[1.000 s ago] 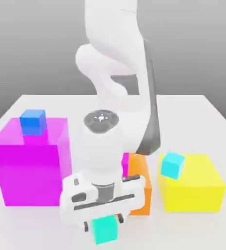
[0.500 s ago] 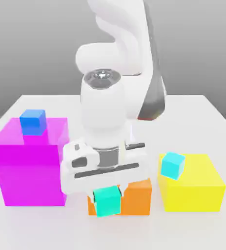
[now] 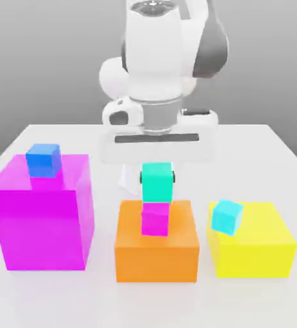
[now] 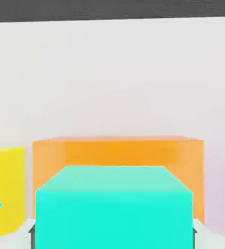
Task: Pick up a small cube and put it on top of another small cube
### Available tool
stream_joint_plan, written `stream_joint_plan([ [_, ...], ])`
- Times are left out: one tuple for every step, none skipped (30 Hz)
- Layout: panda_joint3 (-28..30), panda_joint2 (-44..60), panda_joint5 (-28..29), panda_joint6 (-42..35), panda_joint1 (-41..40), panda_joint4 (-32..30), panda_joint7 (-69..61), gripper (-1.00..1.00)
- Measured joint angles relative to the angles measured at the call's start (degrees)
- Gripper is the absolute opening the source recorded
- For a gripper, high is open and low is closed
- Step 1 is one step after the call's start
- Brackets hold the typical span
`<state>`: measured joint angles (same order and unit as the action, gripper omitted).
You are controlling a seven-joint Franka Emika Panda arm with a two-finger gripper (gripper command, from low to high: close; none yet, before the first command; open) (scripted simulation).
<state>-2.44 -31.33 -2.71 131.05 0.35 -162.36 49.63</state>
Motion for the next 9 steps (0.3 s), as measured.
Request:
stream_joint_plan([
  [-0.37,0.0,0.04,0.73,-0.23,-0.72,0.64,-1.0],
  [-0.62,0.88,0.04,2.33,-0.38,-1.45,0.96,-1.0],
  [-0.91,2.2,-0.08,4.35,-0.58,-2.17,1.04,-1.0],
  [-1.09,3.74,-0.11,6.63,-0.69,-2.9,1.11,-1.0],
  [-1.25,5.39,-0.14,9.02,-0.78,-3.63,1.15,-1.0],
  [-1.4,6.98,-0.16,11.28,-0.86,-4.3,1.17,1.0],
  [-1.4,6.98,-0.16,11.29,-0.86,-4.3,1.17,1.0],
  [-1.4,6.98,-0.16,11.29,-0.86,-4.3,1.17,1.0],
  [-1.4,6.98,-0.16,11.29,-0.86,-4.3,1.17,1.0],
])
